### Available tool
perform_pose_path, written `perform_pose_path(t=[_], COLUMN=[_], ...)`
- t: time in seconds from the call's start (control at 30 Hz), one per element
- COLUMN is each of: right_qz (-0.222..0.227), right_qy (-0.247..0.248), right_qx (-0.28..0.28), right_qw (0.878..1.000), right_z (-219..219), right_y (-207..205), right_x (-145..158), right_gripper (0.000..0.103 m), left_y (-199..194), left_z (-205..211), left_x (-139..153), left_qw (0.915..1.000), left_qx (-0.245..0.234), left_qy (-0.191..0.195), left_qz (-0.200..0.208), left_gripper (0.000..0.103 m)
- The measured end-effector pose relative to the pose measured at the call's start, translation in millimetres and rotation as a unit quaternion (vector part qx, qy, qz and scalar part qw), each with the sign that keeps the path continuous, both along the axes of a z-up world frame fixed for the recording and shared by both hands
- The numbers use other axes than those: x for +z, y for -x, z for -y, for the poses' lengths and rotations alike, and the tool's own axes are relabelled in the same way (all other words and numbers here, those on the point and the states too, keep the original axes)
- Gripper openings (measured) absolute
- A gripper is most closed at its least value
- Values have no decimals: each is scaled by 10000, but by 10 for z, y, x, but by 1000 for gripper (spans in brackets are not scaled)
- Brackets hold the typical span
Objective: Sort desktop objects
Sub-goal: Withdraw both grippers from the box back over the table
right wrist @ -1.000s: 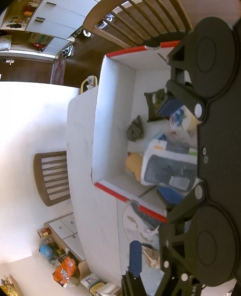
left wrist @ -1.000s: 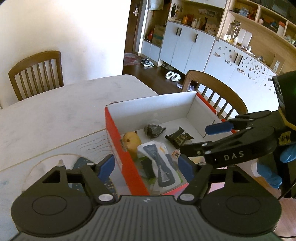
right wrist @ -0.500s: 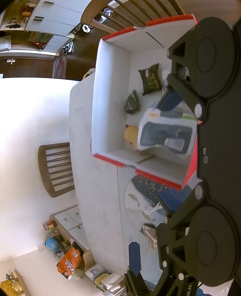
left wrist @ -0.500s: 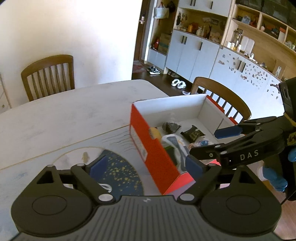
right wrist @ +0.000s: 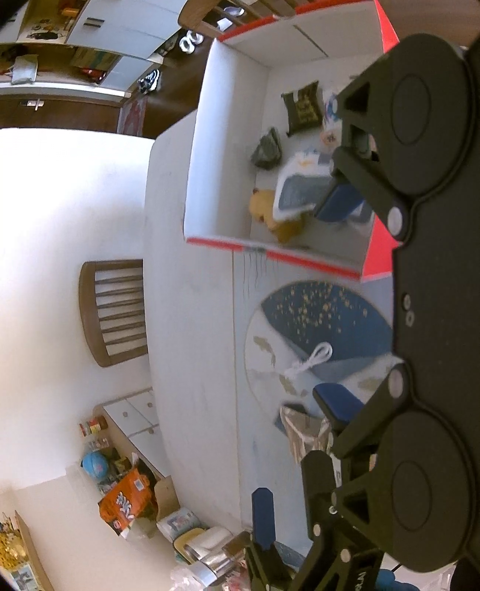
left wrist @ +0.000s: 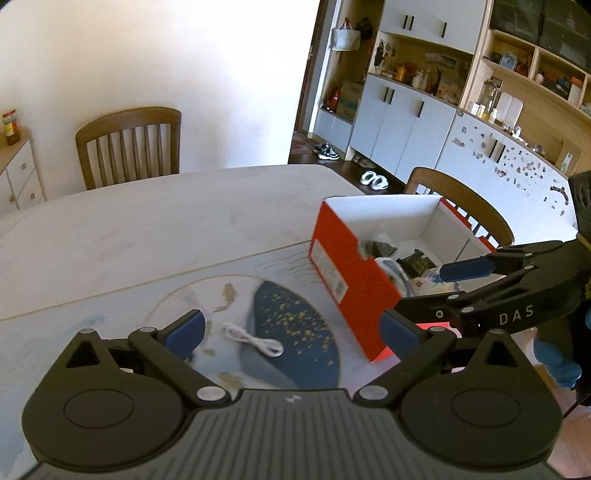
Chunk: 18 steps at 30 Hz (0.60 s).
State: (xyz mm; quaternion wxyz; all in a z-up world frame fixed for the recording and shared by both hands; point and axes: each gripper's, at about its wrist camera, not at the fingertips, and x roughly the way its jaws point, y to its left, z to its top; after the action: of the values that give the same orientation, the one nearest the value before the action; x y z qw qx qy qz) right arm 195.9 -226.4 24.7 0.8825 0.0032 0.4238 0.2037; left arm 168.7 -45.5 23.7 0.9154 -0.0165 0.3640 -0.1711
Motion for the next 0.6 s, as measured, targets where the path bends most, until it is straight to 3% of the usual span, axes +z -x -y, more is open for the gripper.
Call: perform_pose_path(t=[0.6], right_qz=[24], right_qy=[125], right_qx=[294], right_qw=[9995], right_z=[-723], right_y=[196], right_x=[-82], right_gripper=[95], left_y=[373], left_z=[-778], left_x=[-225], left_qw=[9987], left_qx=[488], left_qy=[57], left_qz=[-154], left_gripper=[101])
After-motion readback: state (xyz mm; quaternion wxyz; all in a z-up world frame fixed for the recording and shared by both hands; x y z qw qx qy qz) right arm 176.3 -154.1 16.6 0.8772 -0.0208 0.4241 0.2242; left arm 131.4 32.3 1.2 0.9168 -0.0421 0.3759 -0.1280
